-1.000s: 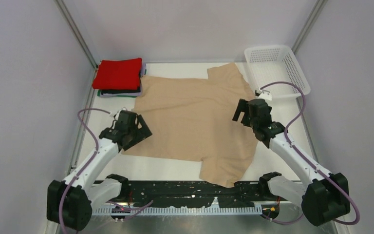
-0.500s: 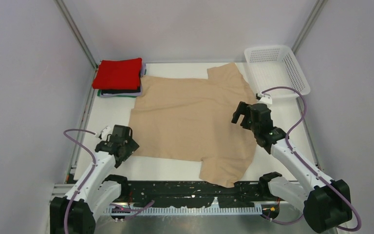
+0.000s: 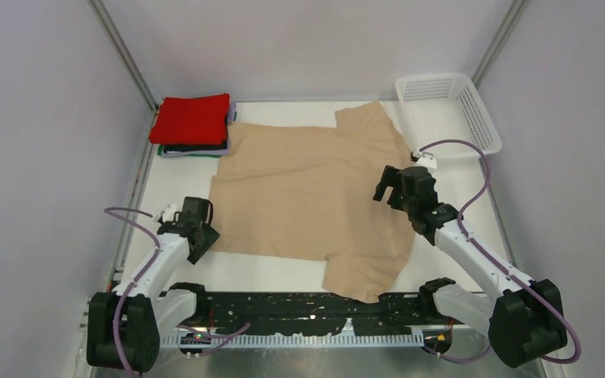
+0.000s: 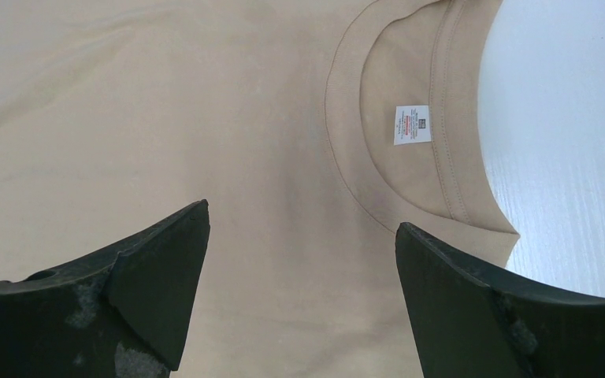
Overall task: Fold and stack the t-shirts
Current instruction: Grab the side of the flattened tshirt closest away from the robot with both arms
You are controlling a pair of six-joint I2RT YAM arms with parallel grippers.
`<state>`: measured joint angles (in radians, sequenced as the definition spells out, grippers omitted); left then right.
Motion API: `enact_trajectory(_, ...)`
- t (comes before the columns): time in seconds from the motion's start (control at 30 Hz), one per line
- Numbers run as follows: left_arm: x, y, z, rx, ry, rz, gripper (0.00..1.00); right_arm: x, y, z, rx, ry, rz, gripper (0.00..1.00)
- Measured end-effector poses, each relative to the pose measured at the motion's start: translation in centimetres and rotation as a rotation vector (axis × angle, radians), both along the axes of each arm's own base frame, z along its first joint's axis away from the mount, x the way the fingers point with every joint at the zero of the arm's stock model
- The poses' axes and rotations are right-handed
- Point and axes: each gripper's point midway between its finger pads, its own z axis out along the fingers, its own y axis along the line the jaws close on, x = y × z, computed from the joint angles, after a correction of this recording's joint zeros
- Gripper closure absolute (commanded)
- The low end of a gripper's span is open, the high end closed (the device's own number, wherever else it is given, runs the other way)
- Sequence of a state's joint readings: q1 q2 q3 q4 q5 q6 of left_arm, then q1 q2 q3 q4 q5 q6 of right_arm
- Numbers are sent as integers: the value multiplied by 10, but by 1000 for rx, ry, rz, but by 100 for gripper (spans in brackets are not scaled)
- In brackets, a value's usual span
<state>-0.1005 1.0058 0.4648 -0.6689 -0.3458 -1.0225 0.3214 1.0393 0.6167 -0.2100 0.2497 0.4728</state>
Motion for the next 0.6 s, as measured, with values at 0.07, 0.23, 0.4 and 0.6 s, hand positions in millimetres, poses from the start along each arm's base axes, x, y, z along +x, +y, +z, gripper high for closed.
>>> enact_trajectory(0.07,1,1,-2,3,6,6,48,0,0,-1,-1,3,0,5)
enact_trajectory(0.23,6,4,-3,19,20,14,60,0,-1,-1,-3,2,-3,5)
enact_trajectory(0.4,11,6,-5,31,47,12,68,0,-1,-1,-8,2,-4,4)
enact_trajectory(0.6,19,4,-5,25,37,5,86,1,-1,-4,-17,12,0,4)
